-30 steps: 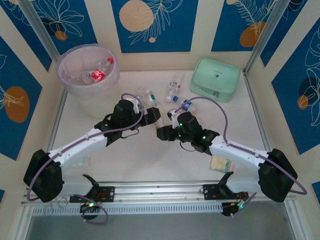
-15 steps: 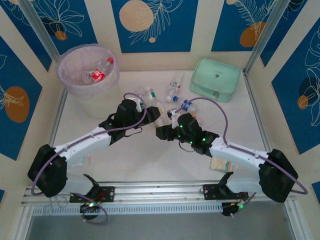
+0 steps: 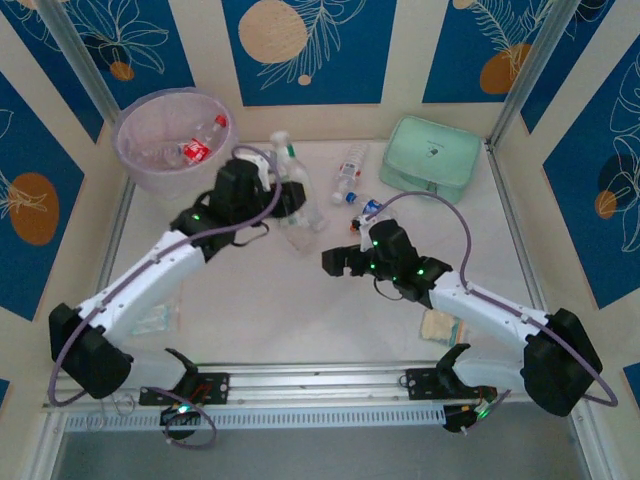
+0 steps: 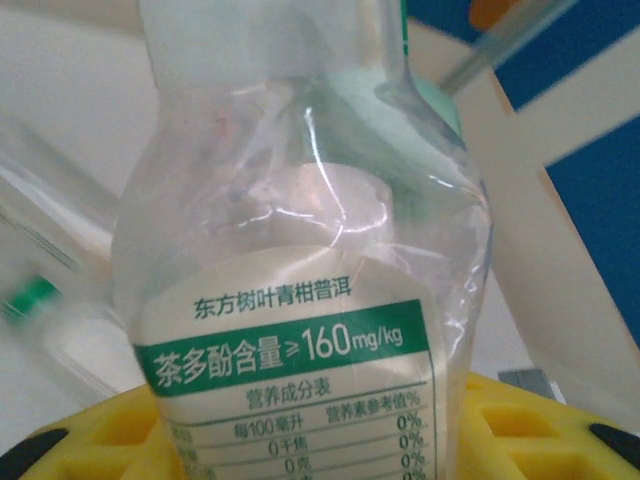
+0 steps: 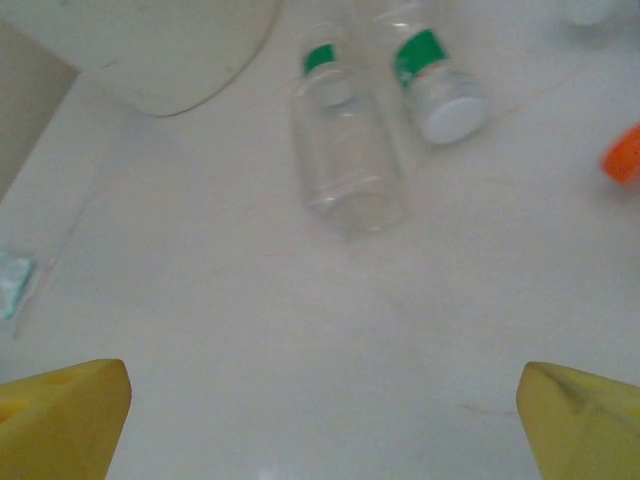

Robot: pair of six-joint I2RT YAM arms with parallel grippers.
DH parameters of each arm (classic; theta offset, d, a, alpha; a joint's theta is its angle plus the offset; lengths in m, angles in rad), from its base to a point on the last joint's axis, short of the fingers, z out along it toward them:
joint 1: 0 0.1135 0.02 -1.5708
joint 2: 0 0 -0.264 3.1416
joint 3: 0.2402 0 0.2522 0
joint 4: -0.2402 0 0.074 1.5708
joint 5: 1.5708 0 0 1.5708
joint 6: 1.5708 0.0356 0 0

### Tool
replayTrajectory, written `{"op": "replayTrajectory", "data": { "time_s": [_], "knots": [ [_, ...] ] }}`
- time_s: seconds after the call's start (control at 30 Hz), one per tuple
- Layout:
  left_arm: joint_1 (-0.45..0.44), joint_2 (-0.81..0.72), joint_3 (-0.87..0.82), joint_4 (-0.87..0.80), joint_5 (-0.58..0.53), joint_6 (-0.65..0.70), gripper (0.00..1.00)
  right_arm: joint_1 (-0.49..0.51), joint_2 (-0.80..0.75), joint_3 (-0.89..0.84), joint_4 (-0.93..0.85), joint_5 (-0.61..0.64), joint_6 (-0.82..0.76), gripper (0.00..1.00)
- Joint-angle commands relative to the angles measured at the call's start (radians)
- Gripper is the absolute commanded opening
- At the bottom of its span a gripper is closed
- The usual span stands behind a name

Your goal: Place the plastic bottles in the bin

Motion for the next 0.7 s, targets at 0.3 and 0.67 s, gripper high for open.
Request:
{"op": "replayTrajectory", "data": {
  "time_s": [0.3,0.67],
  "knots": [
    [0.411,0.063,0.534,-0.426,-0.196,0.373,0.00,-0.102,-0.038,-0.007,-0.137,-0.010,0.007,0.99],
    [0.567,0.449,0.965,-0.730,-0.125,0.497,0.00,-0.107,0.006,0.029,-0.207,-0.002,-0.006,0.99]
  ]
}}
